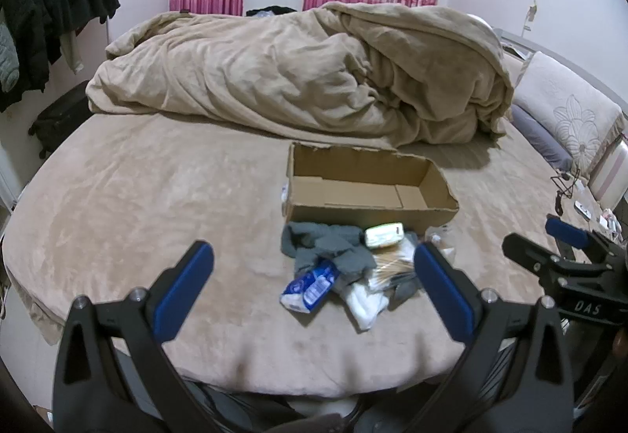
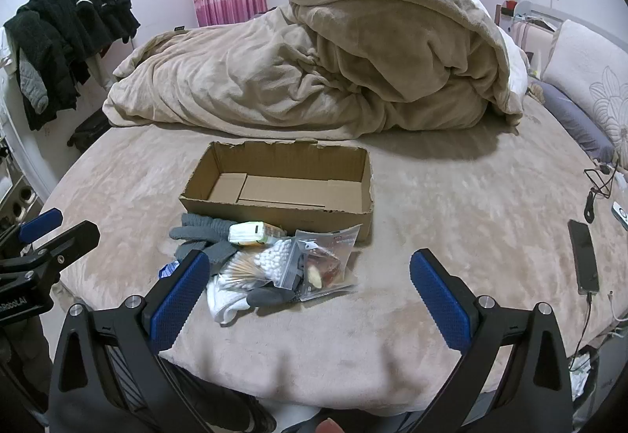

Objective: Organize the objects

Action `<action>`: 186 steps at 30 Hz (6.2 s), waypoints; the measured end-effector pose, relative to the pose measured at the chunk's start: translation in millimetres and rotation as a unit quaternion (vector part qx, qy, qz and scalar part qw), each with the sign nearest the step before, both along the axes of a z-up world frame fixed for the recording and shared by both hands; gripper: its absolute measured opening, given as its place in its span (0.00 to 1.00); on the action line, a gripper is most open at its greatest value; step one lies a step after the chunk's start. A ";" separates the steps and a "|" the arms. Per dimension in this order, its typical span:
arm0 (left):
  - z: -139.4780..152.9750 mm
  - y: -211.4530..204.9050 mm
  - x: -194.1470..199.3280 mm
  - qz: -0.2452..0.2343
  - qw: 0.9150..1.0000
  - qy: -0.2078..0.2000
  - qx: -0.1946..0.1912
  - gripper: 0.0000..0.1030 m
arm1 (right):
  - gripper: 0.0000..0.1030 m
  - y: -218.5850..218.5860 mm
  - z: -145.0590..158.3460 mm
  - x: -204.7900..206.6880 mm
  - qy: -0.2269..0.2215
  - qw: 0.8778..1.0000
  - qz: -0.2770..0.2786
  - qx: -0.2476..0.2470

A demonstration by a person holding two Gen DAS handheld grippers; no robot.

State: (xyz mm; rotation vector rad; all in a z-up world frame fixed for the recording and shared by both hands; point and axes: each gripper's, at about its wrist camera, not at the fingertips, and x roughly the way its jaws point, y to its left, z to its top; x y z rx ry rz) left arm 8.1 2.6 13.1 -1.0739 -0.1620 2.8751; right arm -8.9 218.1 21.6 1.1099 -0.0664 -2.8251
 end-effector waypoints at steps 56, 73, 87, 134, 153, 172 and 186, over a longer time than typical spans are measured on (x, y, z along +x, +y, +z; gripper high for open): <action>-6.5 1.3 -2.9 -0.013 1.000 -0.007 0.004 0.99 | 1.00 -4.5 -5.9 -0.6 -0.006 1.000 0.002 -0.004; -45.5 4.7 -36.9 -0.018 0.999 -0.048 -0.007 0.99 | 1.00 6.6 -31.5 -33.9 -0.038 0.999 -0.005 -0.008; -139.2 1.0 -77.4 -0.045 0.990 -0.135 -0.019 0.78 | 0.89 20.9 -97.4 -75.6 -0.095 0.995 -0.009 -0.011; -23.3 -2.3 -32.7 -0.110 0.993 -0.013 0.047 0.12 | 0.14 35.1 -28.3 -45.7 -0.015 0.998 0.025 -0.050; -19.3 45.8 -136.5 -0.146 0.988 0.004 0.044 0.12 | 0.14 40.8 -30.4 -97.1 -0.005 0.999 0.013 -0.036; -25.9 51.7 -123.8 -0.151 0.987 -0.006 0.050 0.12 | 0.33 33.8 -125.8 -84.3 -0.096 0.994 0.054 -0.019; -28.2 77.7 -153.7 -0.177 0.982 -0.010 0.059 0.12 | 0.34 47.8 -33.7 -107.5 0.000 0.997 0.047 -0.059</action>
